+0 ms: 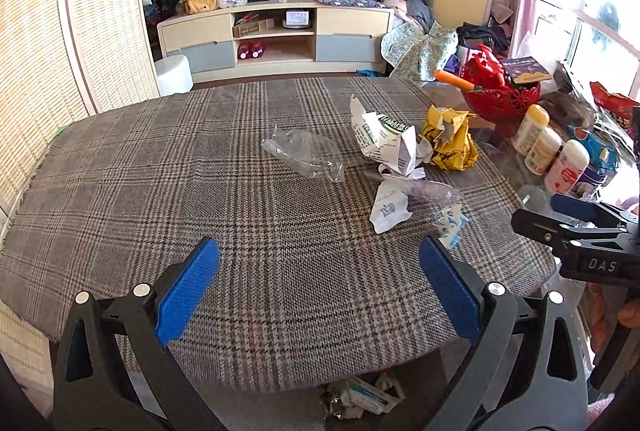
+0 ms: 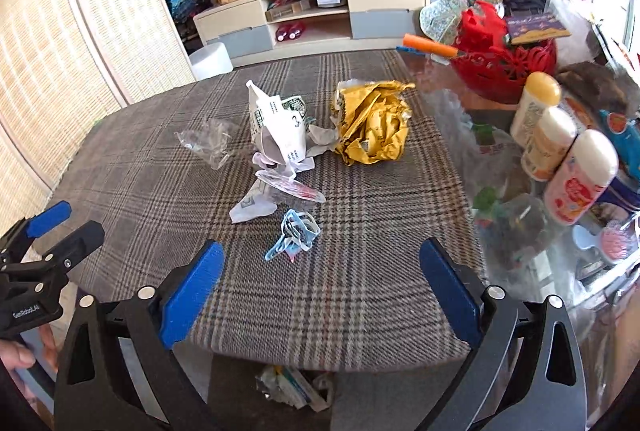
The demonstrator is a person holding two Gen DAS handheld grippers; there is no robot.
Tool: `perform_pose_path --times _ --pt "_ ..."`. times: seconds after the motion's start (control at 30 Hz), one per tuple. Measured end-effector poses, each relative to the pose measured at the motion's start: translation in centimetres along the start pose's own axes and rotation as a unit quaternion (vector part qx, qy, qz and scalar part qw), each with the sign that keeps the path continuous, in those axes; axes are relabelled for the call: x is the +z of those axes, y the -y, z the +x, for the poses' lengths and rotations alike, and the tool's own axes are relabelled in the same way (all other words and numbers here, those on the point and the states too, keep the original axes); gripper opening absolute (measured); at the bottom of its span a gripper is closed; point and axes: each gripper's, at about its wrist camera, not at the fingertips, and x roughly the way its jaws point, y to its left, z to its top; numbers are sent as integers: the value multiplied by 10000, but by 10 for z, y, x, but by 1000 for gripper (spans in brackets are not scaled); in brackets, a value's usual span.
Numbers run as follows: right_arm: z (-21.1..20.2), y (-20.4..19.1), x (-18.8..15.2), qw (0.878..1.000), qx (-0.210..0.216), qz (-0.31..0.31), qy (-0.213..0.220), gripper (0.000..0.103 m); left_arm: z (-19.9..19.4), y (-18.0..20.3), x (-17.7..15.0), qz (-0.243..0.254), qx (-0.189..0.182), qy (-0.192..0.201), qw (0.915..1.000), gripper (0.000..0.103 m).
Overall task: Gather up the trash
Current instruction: 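Grasp the white paper with the left gripper while the right gripper grasps the blue-white wrapper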
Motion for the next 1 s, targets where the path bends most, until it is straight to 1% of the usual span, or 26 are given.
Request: perform_pose_path --times 0.07,0.17,0.27,0.33,0.37,0.4,0.43,0.47,0.5,0.57,0.6,0.7,0.9,0.93,0.97,1.0 --pt "18 -1 1 9998 82 10 -189 76 9 -1 0 17 -4 -49 10000 95" --pt "40 -3 1 9993 125 16 -347 76 24 -1 -3 46 4 -179 9998 95" --pt "57 -7 2 9991 136 2 -414 76 38 1 -2 98 -26 -271 9996 95" --pt "67 -7 3 9989 130 18 -444 72 44 3 -1 138 -37 -292 9995 95" --pt "74 -7 3 9987 136 20 -489 63 47 3 0 151 -36 -306 9994 95" --pt "81 -6 3 9983 127 19 -564 47 49 4 0 157 -40 -316 9994 95" --pt "88 -5 3 9979 106 20 -644 39 52 6 1 169 -44 -326 9993 95" --pt "92 -4 4 9975 109 18 -693 26 55 7 2 180 -39 -330 9993 95" --pt "92 -3 4 9978 143 21 -642 22 57 8 3 183 -42 -331 9993 95" --pt "88 0 5 9983 176 16 -562 17 63 11 5 191 -78 -339 9992 95" --pt "86 2 6 9986 124 4 -510 16 66 14 6 197 -96 -353 9991 95" --pt "77 13 10 9993 23 50 -381 15 75 22 8 205 -170 -371 9990 95" --pt "71 31 14 9994 -119 67 -329 15 98 42 12 253 -374 -446 9980 94" --pt "71 33 15 9993 -120 78 -331 15 103 47 12 294 -415 -477 9976 91" --pt "72 36 14 9993 -108 93 -335 15 107 51 13 331 -455 -513 9971 85" --pt "71 37 14 9993 -82 103 -342 15 112 54 13 359 -495 -552 9966 82"
